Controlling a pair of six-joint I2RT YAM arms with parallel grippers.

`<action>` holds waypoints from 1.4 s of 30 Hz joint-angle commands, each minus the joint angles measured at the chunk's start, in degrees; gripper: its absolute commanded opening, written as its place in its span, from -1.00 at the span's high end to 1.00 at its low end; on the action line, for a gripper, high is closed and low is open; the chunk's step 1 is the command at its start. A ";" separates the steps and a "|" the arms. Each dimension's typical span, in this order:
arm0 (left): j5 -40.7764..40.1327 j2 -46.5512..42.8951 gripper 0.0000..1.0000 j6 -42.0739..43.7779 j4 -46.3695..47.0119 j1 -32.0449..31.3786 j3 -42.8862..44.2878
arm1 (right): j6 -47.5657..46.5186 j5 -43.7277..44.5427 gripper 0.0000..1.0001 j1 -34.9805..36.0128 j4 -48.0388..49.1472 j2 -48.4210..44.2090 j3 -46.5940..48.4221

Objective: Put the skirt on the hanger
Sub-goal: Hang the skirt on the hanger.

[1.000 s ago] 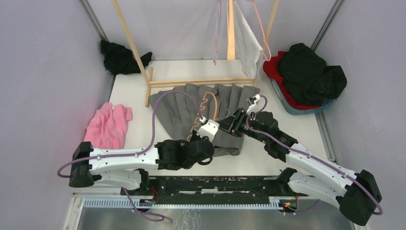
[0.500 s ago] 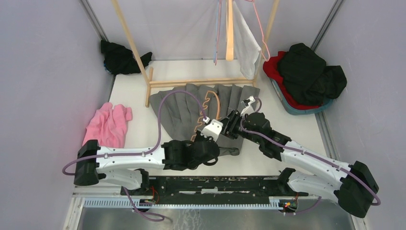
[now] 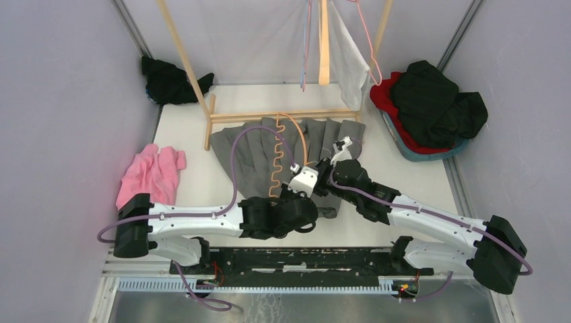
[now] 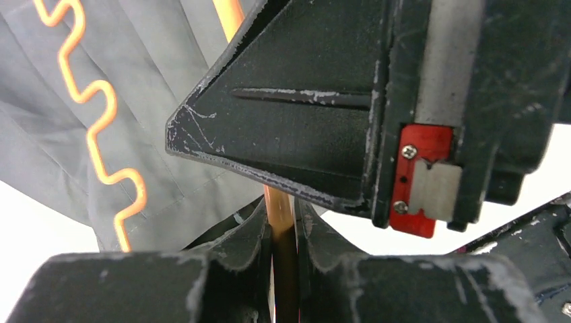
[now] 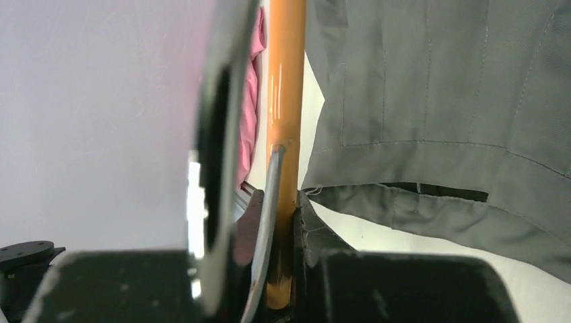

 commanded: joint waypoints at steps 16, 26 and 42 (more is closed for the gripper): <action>9.55 -16.13 -0.24 -3.51 -4.88 -0.57 4.58 | -8.03 6.90 0.98 -0.59 -11.44 -12.71 -1.79; 7.49 -17.06 -0.41 -7.96 -23.59 4.17 7.52 | -4.15 -7.21 0.98 -0.63 -32.13 -39.65 -8.12; 31.56 -12.76 -0.52 0.55 -9.68 23.16 -5.09 | -3.59 -20.23 0.98 -0.61 -54.30 -55.01 -9.26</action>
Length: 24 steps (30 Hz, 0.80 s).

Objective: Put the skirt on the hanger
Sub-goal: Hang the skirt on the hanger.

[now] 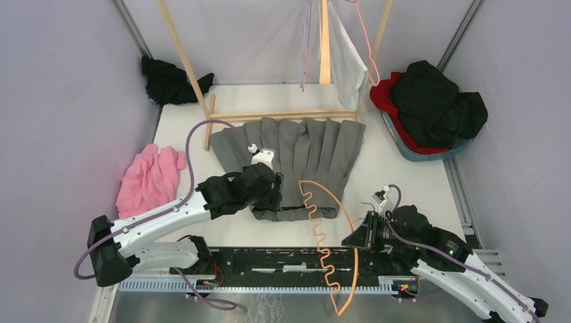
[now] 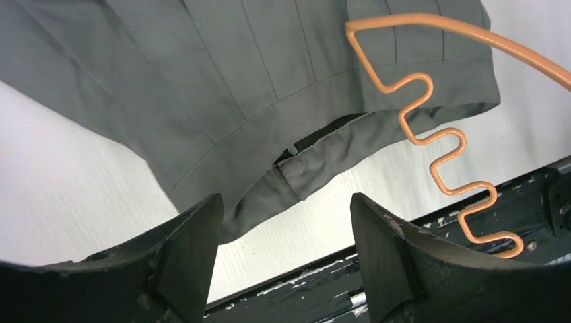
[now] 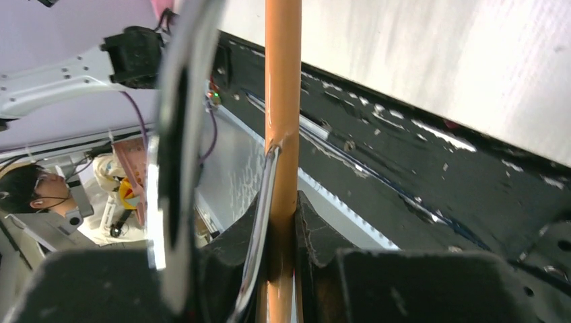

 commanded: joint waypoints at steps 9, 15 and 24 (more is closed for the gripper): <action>7.83 7.29 -0.57 7.73 7.08 0.64 -4.27 | -5.63 11.62 0.98 -0.04 -7.48 1.59 12.68; 2.72 13.58 -0.59 8.81 9.39 0.34 -3.60 | -6.47 15.68 0.98 0.02 -8.60 1.44 16.53; -16.75 26.37 -0.58 9.05 4.39 -9.12 6.27 | -4.91 16.48 0.98 0.01 -7.76 -0.98 15.12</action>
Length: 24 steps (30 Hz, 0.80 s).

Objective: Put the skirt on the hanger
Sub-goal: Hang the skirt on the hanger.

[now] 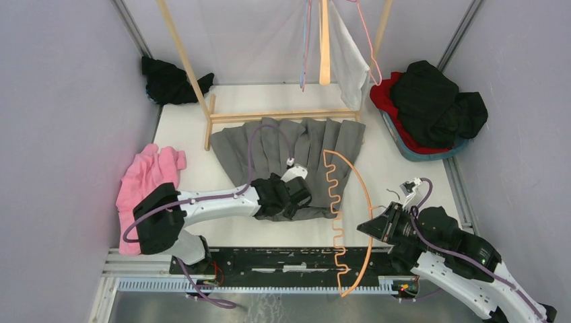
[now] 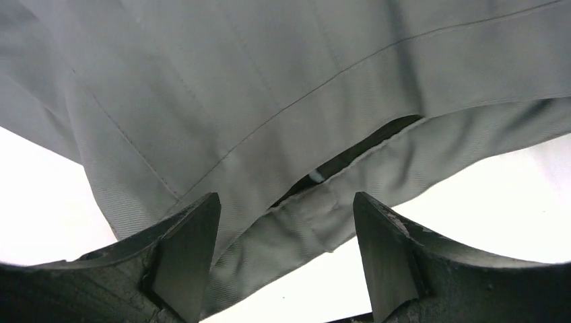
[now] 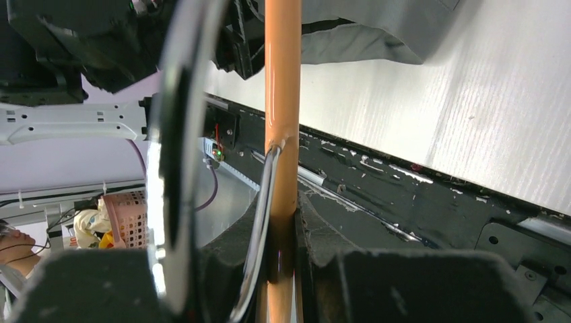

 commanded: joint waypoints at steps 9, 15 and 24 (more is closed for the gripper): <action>-11.08 6.81 -0.58 4.98 4.62 -6.19 5.46 | 0.86 5.79 0.98 0.06 -2.29 -5.70 2.75; -2.94 7.43 -0.58 7.29 12.46 -6.17 3.48 | 0.29 6.75 0.98 0.16 -3.93 -6.38 4.40; 3.16 7.27 -0.56 8.19 21.70 -3.82 -1.15 | 0.27 7.25 0.98 0.43 -4.19 -7.31 4.32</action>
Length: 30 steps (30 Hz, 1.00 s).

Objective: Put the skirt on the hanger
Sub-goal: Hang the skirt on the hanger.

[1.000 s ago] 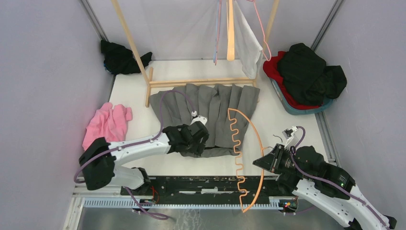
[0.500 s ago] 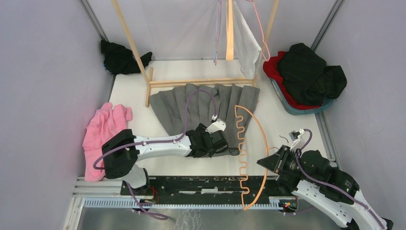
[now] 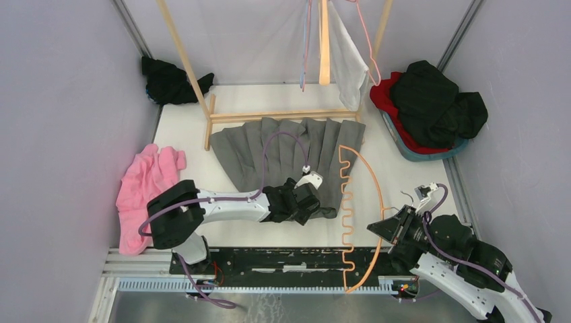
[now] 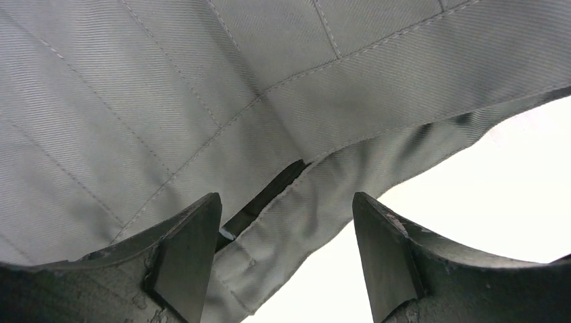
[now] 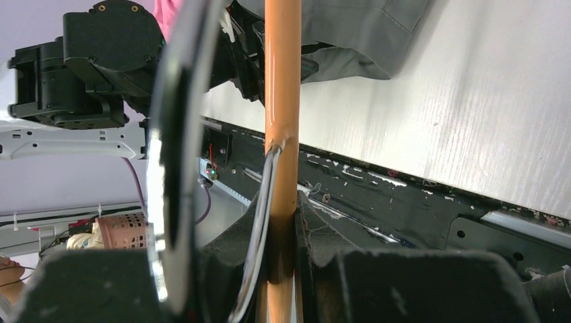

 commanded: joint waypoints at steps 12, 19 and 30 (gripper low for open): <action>1.79 -3.68 -0.50 3.75 15.98 2.55 -4.40 | 0.83 1.63 0.98 0.72 2.47 -1.06 1.25; 1.08 -1.68 -0.05 5.06 16.78 3.13 -3.20 | 1.19 1.07 0.98 0.82 3.31 -0.62 0.55; 7.32 -4.65 -0.22 4.66 14.64 3.60 -3.59 | 1.32 1.44 0.98 0.88 1.86 -1.21 0.80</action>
